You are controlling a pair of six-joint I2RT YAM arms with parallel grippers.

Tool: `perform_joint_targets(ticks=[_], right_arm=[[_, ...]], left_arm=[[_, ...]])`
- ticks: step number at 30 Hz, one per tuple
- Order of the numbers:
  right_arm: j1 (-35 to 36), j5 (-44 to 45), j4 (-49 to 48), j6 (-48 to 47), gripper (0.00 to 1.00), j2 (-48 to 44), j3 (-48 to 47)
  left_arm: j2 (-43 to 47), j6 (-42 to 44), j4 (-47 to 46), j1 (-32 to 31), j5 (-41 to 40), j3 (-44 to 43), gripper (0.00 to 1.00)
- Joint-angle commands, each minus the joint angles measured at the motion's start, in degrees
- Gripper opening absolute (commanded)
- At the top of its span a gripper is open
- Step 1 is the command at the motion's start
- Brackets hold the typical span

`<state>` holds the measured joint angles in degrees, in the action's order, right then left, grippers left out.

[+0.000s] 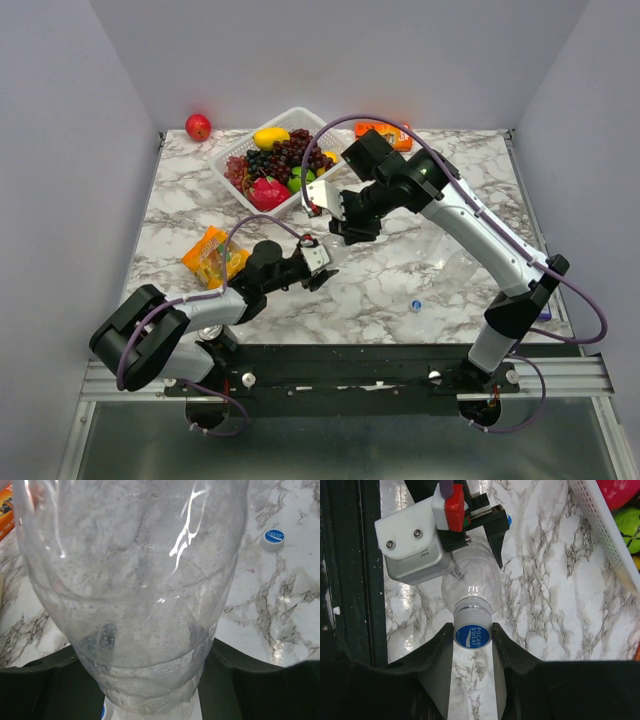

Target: Screw on the bottle caps

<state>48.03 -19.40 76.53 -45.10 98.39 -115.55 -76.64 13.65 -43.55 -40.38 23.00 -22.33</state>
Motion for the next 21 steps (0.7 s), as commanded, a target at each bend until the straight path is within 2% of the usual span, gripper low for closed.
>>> perform_joint_targets(ticks=[1,10,18,21], right_arm=[[0.3,2.2,10.9,0.5,0.31,2.2,0.5],[0.4,3.3,10.7,8.5,0.29,6.5,-2.6],[0.2,3.9,9.1,18.6,0.28,9.5,-3.5],[0.0,3.8,9.0,20.4,0.27,11.0,-4.1]], left_arm=[[1.6,3.4,-2.1,-0.3,-7.0,-2.5,0.0],[1.9,-1.6,-8.0,-0.5,-7.7,-1.5,0.0],[2.1,0.1,-11.1,-2.9,-24.1,-1.7,0.0],[2.3,2.3,-11.7,-3.6,-27.3,-2.0,0.0]])
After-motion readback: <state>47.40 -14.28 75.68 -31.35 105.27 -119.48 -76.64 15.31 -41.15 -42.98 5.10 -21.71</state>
